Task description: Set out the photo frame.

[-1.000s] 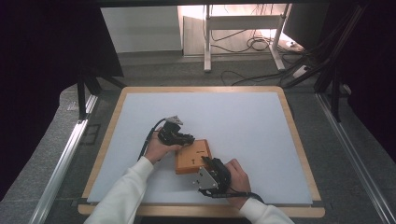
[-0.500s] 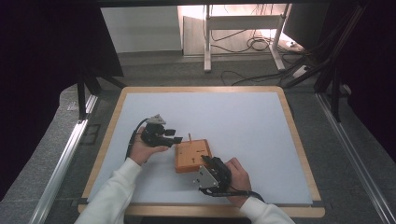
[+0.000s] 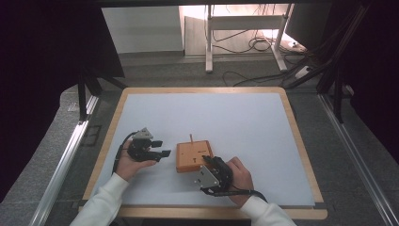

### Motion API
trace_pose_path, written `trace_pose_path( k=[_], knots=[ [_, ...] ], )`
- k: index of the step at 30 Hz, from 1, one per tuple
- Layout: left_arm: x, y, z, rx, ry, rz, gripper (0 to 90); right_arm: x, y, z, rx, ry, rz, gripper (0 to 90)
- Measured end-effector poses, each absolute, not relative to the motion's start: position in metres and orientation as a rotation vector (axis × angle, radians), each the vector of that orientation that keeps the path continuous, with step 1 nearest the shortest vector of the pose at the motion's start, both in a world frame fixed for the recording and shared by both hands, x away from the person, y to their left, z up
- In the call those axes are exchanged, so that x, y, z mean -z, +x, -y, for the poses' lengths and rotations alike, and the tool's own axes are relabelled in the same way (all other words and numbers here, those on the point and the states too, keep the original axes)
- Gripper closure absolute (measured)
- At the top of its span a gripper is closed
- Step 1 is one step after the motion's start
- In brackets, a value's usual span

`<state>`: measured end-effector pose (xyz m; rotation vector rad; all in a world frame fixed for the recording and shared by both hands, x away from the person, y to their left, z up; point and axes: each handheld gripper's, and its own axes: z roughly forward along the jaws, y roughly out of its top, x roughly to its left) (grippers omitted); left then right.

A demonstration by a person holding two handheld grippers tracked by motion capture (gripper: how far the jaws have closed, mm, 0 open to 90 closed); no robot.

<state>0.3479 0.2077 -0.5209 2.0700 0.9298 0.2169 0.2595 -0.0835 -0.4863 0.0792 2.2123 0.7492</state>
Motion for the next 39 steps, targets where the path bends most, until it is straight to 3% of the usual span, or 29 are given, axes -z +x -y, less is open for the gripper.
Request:
trace_pose_path(
  k=[11,24,39],
  knots=[
    [0.523,0.349,-0.206,-0.207,2.067,-0.928,37.8,0.472,0.272,0.081,-0.740,0.066,-2.269,58.8],
    [0.526,0.350,-0.204,-0.200,2.080,-0.932,37.8,0.451,0.292,0.073,-0.702,0.037,-2.296,67.9],
    [0.529,0.352,-0.203,-0.198,2.087,-0.931,37.8,0.432,0.309,0.069,-0.747,0.034,-2.361,69.6]
  ],
)
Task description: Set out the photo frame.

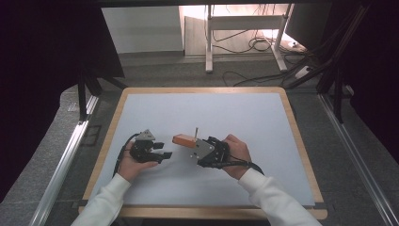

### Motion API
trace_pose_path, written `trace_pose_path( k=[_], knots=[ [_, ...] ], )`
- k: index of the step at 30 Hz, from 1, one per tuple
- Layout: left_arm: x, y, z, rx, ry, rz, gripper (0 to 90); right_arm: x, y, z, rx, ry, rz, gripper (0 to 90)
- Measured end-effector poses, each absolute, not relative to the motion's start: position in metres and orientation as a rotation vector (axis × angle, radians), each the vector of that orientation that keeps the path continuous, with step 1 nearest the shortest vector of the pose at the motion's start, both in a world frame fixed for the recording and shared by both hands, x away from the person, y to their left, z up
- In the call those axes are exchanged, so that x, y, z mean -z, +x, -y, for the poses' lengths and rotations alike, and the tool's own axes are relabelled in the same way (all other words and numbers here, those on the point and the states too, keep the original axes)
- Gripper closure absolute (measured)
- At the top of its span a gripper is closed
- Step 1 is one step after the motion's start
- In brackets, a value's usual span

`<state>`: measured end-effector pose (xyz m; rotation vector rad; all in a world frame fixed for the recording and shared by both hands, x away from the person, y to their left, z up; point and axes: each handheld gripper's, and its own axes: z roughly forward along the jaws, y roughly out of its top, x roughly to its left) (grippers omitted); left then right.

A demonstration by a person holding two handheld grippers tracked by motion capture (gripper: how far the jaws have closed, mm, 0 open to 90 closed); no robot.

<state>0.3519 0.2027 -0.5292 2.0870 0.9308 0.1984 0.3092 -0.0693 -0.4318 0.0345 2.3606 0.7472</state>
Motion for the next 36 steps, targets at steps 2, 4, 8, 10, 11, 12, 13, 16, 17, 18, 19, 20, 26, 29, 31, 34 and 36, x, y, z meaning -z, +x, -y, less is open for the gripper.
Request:
trace_pose_path(
  k=[2,4,8,10,11,12,13,16,17,18,19,20,26,29,31,34,36],
  knots=[
    [0.529,0.352,-0.204,-0.204,2.086,-0.931,37.9,0.429,0.309,0.070,-0.759,0.037,-2.369,69.6],
    [0.529,0.352,-0.204,-0.206,2.084,-0.931,38.4,0.428,0.307,0.071,-0.764,0.024,-2.377,69.7],
    [0.529,0.352,-0.204,-0.212,2.087,-0.929,38.9,0.424,0.304,0.073,-0.802,0.031,-2.396,69.6],
    [0.529,0.352,-0.204,-0.213,2.090,-0.927,39.0,0.421,0.303,0.074,-0.825,0.032,-2.411,69.6],
    [0.529,0.352,-0.204,-0.213,2.091,-0.926,39.1,0.419,0.302,0.075,-0.838,0.034,-2.420,69.6],
    [0.529,0.352,-0.204,-0.212,2.091,-0.926,39.1,0.418,0.301,0.076,-0.844,0.031,-2.426,69.5],
    [0.529,0.352,-0.203,-0.211,2.094,-0.924,39.1,0.417,0.299,0.076,-0.854,0.029,-2.432,69.5],
    [0.529,0.352,-0.203,-0.209,2.093,-0.923,39.0,0.412,0.294,0.078,-0.878,0.020,-2.447,69.5],
    [0.529,0.352,-0.203,-0.210,2.093,-0.923,39.0,0.411,0.292,0.079,-0.885,0.018,-2.453,69.5],
    [0.529,0.352,-0.203,-0.211,2.094,-0.923,39.0,0.410,0.291,0.081,-0.892,0.020,-2.458,69.4],
    [0.529,0.352,-0.203,-0.210,2.095,-0.923,39.0,0.409,0.290,0.082,-0.903,0.022,-2.466,69.4],
    [0.529,0.352,-0.203,-0.210,2.096,-0.923,39.0,0.409,0.289,0.084,-0.911,0.025,-2.472,69.4],
    [0.530,0.352,-0.202,-0.211,2.099,-0.923,39.0,0.409,0.294,0.095,-0.951,0.048,-2.482,69.2],
    [0.530,0.352,-0.202,-0.212,2.099,-0.923,38.9,0.408,0.303,0.098,-0.980,0.084,-2.480,68.8],
    [0.530,0.352,-0.201,-0.210,2.100,-0.922,38.8,0.407,0.311,0.100,-0.990,0.114,-2.470,68.4],
    [0.530,0.352,-0.201,-0.207,2.103,-0.920,38.7,0.406,0.323,0.100,-1.006,0.154,-2.468,67.7],
    [0.531,0.352,-0.201,-0.206,2.098,-0.924,38.5,0.406,0.330,0.101,-1.020,0.179,-2.466,66.0]
  ],
)
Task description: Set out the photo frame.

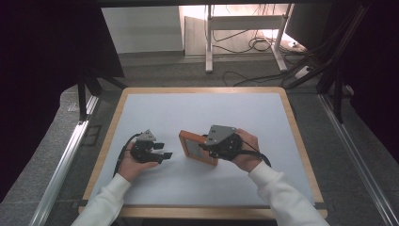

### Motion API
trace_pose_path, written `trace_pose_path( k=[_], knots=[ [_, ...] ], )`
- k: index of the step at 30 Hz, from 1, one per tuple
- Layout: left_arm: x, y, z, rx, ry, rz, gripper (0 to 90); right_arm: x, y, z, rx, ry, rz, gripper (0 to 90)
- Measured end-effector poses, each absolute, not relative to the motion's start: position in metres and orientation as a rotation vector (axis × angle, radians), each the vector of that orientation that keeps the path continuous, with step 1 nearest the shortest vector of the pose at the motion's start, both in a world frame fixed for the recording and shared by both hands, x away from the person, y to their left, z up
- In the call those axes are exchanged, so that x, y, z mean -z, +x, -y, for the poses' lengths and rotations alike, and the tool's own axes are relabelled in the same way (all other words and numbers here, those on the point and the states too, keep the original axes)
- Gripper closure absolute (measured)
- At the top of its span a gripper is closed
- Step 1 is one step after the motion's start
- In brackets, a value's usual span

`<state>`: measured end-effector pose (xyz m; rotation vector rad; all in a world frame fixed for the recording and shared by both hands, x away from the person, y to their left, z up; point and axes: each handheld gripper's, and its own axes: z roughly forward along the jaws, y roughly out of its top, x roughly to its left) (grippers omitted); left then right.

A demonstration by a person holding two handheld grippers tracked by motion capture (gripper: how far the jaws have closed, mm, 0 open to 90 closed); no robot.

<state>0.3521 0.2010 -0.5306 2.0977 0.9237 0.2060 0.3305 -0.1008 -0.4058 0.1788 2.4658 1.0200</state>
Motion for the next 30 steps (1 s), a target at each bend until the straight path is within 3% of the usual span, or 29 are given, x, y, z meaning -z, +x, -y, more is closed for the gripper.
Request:
trace_pose_path(
  k=[24,30],
  knots=[
    [0.532,0.352,-0.197,-0.201,2.118,-0.904,38.1,0.413,0.397,0.116,-1.024,0.491,-2.372,48.0],
    [0.532,0.352,-0.198,-0.202,2.117,-0.903,38.1,0.415,0.397,0.114,-1.029,0.496,-2.372,45.2]
  ],
)
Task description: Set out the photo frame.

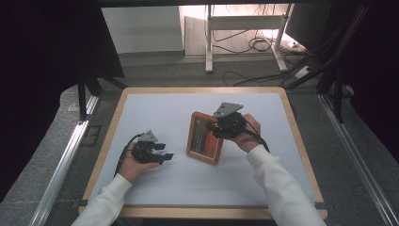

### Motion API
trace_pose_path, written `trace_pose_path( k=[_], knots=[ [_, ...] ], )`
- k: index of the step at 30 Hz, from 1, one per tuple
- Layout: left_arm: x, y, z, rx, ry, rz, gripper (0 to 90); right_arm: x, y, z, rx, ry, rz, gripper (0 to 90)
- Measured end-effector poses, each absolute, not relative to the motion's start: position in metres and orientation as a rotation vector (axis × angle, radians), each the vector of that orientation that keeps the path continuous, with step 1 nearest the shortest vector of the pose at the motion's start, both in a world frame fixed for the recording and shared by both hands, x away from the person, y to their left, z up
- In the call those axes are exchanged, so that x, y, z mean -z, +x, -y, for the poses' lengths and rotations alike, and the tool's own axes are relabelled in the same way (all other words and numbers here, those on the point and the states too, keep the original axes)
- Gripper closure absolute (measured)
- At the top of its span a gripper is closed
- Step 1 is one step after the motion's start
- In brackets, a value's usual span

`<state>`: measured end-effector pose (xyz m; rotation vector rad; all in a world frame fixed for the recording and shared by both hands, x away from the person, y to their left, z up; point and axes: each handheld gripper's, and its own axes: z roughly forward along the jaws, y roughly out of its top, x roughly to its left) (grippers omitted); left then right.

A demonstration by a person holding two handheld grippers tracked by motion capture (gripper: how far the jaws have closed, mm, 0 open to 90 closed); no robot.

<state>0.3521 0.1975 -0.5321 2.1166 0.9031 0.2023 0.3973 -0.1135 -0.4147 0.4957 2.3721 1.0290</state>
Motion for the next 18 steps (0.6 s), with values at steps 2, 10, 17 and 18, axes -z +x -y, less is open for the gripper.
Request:
trace_pose_path(
  k=[2,10,17,18],
  knots=[
    [0.532,0.352,-0.197,-0.204,2.117,-0.903,38.1,0.414,0.395,0.113,-1.040,0.494,-2.373,43.6],
    [0.531,0.351,-0.197,-0.214,2.113,-0.905,38.0,0.412,0.382,0.128,-1.120,0.576,-2.336,31.0],
    [0.532,0.352,-0.195,-0.217,2.116,-0.908,37.6,0.417,0.360,0.159,-1.217,0.662,-2.309,26.7],
    [0.532,0.352,-0.195,-0.218,2.112,-0.910,37.6,0.419,0.357,0.164,-1.229,0.675,-2.308,26.6]
  ],
)
